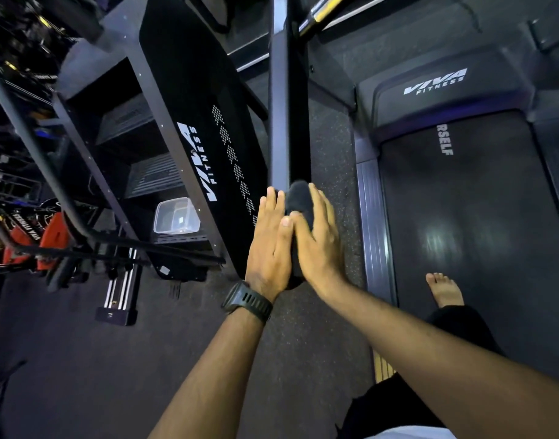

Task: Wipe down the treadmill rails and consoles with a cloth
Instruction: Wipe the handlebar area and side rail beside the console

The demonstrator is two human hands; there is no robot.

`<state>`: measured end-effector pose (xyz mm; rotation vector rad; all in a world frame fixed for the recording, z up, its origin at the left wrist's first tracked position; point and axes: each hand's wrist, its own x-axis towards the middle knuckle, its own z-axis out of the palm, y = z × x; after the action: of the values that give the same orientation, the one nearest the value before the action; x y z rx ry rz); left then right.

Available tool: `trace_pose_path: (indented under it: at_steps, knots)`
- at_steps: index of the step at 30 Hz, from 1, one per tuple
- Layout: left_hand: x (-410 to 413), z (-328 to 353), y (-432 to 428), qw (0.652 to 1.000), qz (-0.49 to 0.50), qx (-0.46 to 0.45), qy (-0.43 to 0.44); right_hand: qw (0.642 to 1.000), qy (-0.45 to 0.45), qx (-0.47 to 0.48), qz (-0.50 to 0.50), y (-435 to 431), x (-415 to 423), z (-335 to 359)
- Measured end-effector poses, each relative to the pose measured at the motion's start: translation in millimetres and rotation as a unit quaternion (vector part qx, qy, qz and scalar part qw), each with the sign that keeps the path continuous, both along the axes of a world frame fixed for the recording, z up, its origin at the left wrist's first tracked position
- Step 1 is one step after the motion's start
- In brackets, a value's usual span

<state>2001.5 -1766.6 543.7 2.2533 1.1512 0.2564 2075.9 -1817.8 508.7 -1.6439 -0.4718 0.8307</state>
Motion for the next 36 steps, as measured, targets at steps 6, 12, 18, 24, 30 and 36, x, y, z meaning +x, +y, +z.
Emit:
trace_pose_path:
  at_steps: [6, 12, 18, 24, 30, 36]
  knots:
    - [-6, -1, -3, 1.0, -0.001, 0.006, 0.014, 0.999, 0.029, -0.02, 0.02, -24, -26, -5]
    - [-6, -1, -8, 1.0, -0.004, 0.003, 0.018, 0.997, 0.072, -0.028, -0.001, -8, -4, -23]
    - [-19, -5, -21, 0.999, -0.019, 0.036, 0.033, 0.996, 0.074, -0.049, -0.004, -29, -33, -7]
    - [-22, 4, -29, 1.0, -0.012, 0.007, -0.009, 0.997, 0.063, 0.025, -0.035, -37, -46, 9]
    - [-7, 30, -39, 0.993, 0.021, 0.054, -0.106, 0.977, 0.111, 0.167, -0.072, -25, -22, 29]
    - [15, 53, -35, 0.973, 0.074, -0.052, -0.212, 0.98, 0.166, 0.087, -0.069, -26, 10, 42]
